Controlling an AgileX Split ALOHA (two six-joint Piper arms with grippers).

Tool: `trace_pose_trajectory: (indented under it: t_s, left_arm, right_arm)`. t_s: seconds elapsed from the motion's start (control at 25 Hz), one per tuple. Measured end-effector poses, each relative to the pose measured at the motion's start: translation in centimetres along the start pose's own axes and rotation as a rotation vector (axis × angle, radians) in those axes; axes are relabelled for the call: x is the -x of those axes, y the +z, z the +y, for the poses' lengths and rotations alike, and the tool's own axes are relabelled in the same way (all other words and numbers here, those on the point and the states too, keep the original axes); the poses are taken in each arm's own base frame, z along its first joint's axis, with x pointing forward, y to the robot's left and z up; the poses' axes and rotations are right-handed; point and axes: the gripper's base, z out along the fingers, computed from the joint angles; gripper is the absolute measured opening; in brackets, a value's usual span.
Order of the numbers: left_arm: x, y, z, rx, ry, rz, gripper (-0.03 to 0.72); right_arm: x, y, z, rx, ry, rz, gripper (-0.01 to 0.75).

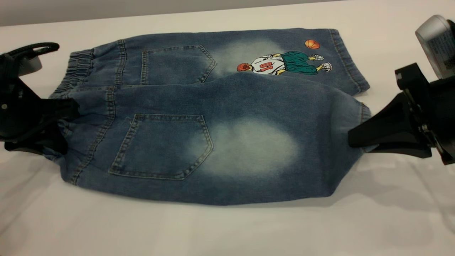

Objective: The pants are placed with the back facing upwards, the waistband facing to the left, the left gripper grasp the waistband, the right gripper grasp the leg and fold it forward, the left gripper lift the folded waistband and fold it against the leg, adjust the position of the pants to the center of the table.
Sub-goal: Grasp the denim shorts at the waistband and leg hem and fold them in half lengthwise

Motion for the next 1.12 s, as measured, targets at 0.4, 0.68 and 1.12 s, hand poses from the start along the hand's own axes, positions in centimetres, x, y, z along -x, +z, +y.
trace_pose_trajectory:
  t_s: [0.4,0.68,1.12]
  left_arm:
    - [1.4,-5.4,-1.3,-0.068,0.055,-0.069,0.148]
    - [2.6,-7.6,-1.9,-0.096,0.088,-0.122,0.148]
    - [3.1,-9.8,-2.5,-0.127,0.098,-0.150,0.148]
  right_arm:
    - [0.9,-1.6,2.2,0.004,-0.104,-0.079,0.017]
    - [3.7,-2.1,3.3,-0.010,-0.190,-0.149,0.017]
    - [5.2,-3.4,5.3,-0.016,-0.297,-0.217,0.017]
